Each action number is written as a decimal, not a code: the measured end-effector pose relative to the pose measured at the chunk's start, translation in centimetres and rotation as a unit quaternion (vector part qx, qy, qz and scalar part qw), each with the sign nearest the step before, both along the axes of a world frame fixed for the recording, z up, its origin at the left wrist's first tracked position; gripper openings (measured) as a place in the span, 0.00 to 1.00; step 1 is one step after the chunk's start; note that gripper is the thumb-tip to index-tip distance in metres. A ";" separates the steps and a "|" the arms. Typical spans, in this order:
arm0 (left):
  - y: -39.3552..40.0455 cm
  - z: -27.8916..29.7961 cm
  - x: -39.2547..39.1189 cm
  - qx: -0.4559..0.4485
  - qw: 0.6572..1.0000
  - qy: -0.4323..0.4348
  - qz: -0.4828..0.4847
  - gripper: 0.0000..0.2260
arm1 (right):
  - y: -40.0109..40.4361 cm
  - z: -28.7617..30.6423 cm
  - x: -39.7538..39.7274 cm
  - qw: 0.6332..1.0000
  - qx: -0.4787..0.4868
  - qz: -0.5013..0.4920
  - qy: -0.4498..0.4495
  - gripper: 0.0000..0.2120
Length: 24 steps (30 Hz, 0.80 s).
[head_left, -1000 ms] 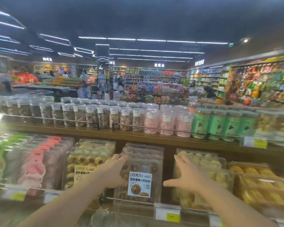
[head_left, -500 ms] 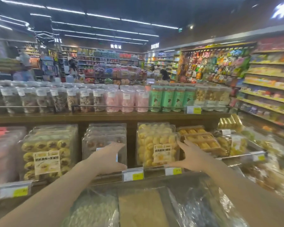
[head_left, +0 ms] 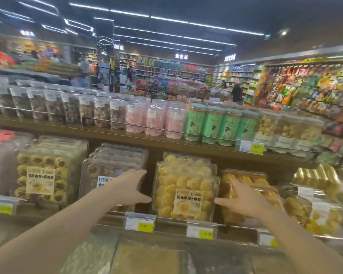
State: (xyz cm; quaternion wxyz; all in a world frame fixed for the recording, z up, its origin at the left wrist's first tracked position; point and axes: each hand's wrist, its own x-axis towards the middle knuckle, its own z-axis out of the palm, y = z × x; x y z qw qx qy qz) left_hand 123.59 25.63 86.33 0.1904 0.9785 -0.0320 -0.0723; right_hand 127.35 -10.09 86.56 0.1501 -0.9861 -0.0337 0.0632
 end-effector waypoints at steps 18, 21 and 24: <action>-5.2 -3.9 16.0 -0.179 0.980 0.087 0.026 0.79 | 3.4 -3.2 14.4 0.982 0.147 0.040 0.116 0.73; -5.4 -4.1 16.3 -0.162 0.982 0.097 -0.015 0.73 | 4.2 -3.5 14.7 0.984 0.133 0.067 0.101 0.71; -5.3 -4.5 16.8 -0.151 0.984 0.090 -0.013 0.72 | 4.8 -3.7 15.3 0.987 0.121 0.065 0.088 0.70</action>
